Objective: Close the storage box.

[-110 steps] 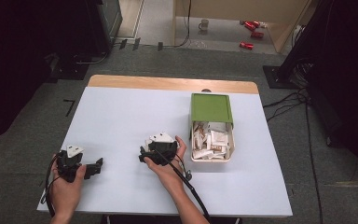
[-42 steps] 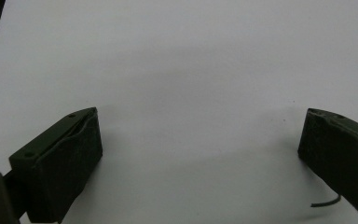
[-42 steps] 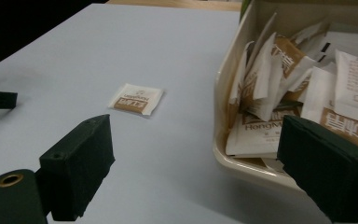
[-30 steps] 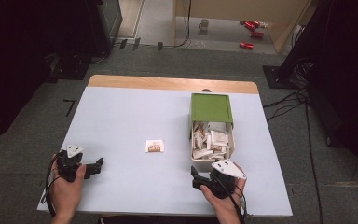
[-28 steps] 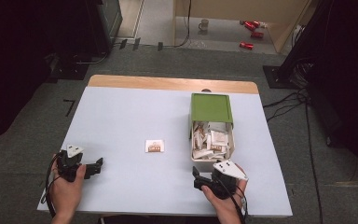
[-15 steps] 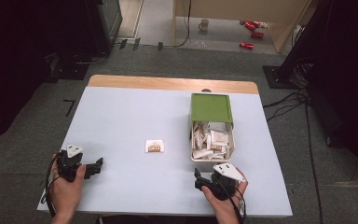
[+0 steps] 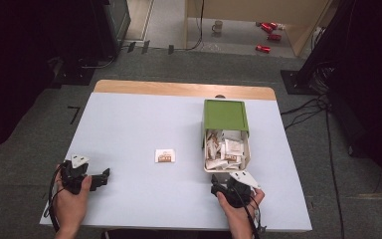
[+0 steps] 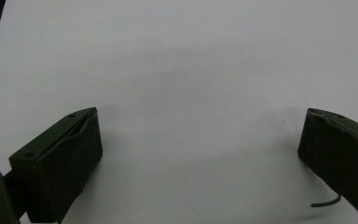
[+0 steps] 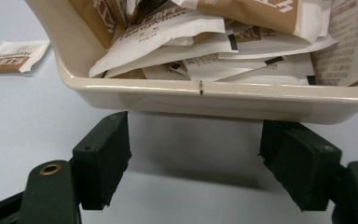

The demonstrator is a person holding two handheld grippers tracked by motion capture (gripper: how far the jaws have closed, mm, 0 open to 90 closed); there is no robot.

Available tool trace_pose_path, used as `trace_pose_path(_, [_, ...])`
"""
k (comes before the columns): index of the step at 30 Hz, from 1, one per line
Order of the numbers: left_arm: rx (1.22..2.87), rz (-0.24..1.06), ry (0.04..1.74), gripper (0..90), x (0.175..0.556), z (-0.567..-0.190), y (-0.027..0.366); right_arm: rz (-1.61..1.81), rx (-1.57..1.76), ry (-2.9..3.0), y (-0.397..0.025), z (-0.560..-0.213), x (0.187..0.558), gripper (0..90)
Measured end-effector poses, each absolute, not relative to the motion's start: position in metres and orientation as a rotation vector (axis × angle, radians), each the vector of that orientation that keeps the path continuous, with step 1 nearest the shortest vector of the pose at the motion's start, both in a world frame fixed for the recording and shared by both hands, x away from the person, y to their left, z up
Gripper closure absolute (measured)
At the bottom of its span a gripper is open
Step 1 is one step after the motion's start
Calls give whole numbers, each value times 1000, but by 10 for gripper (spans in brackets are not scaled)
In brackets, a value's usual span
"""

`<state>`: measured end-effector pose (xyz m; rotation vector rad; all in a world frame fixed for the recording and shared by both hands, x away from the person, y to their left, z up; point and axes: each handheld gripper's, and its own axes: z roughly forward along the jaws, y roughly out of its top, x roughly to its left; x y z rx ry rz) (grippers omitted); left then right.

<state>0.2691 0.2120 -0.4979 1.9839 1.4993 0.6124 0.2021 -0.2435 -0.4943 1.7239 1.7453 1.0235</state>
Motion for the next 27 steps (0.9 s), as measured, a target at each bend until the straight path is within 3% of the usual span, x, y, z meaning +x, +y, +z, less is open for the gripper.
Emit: trace_pose_path(27, [1984, 615, 1499, 2, 269, -498, 212, 1073, 1737, 1708, -243, -487, 227, 281])
